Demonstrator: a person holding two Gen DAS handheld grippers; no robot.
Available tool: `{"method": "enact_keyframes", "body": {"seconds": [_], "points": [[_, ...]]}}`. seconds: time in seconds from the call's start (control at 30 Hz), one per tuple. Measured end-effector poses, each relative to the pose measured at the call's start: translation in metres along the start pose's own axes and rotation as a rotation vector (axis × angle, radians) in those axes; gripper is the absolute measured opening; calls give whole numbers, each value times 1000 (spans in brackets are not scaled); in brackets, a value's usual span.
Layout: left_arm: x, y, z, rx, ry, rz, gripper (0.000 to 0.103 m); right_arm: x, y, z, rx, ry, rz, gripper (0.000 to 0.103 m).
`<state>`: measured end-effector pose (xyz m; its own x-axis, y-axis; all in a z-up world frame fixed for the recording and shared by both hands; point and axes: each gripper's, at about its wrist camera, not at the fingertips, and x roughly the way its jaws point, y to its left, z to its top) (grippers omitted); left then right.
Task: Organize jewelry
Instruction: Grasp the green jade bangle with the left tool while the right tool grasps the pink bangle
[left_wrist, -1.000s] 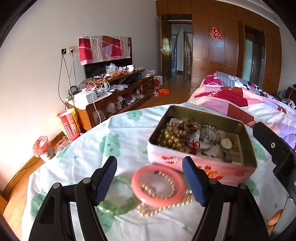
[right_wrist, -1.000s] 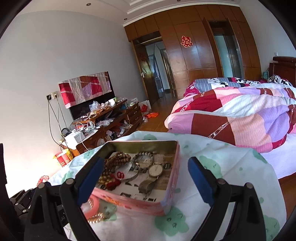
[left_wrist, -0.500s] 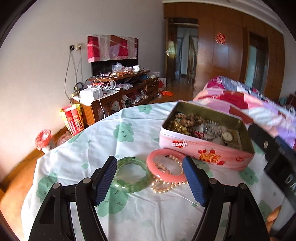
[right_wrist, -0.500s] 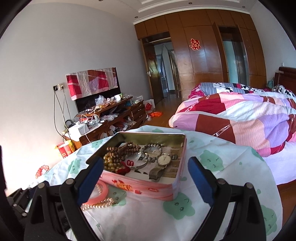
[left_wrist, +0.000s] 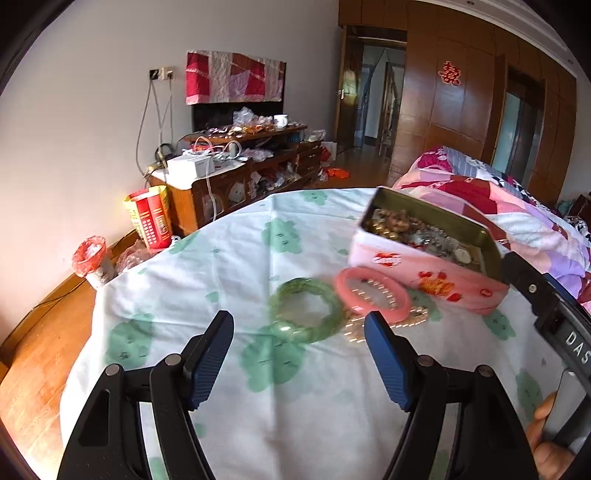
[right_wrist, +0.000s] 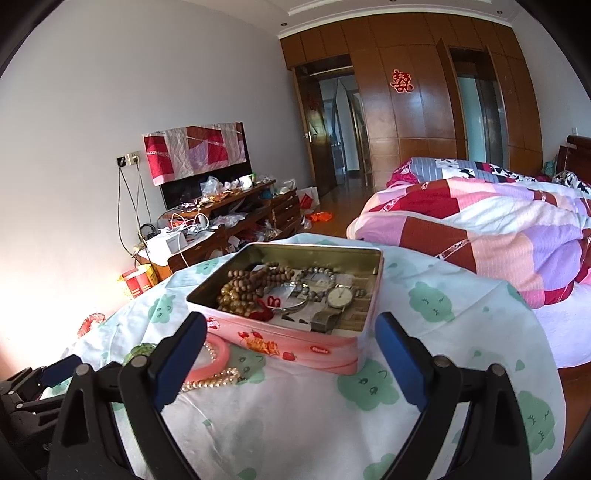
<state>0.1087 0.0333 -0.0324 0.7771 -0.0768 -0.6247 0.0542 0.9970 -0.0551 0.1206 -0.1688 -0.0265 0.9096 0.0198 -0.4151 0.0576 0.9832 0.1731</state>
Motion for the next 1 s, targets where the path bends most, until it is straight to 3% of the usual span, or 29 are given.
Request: {"method": "enact_keyframes", "body": {"seconds": [0.23, 0.33, 0.53, 0.83, 1.0], "points": [[-3, 32, 2, -5, 15, 55, 73, 3, 5, -5, 13, 84, 86, 95], [2, 38, 0, -3, 19, 82, 73, 11, 16, -10, 15, 157, 167, 95], [4, 46, -1, -38, 34, 65, 73, 54, 47, -5, 37, 345, 319, 95], [6, 52, -2, -73, 50, 35, 73, 119, 85, -15, -63, 493, 221, 95], [8, 51, -2, -73, 63, 32, 73, 126, 94, -19, -139, 479, 181, 96]]}}
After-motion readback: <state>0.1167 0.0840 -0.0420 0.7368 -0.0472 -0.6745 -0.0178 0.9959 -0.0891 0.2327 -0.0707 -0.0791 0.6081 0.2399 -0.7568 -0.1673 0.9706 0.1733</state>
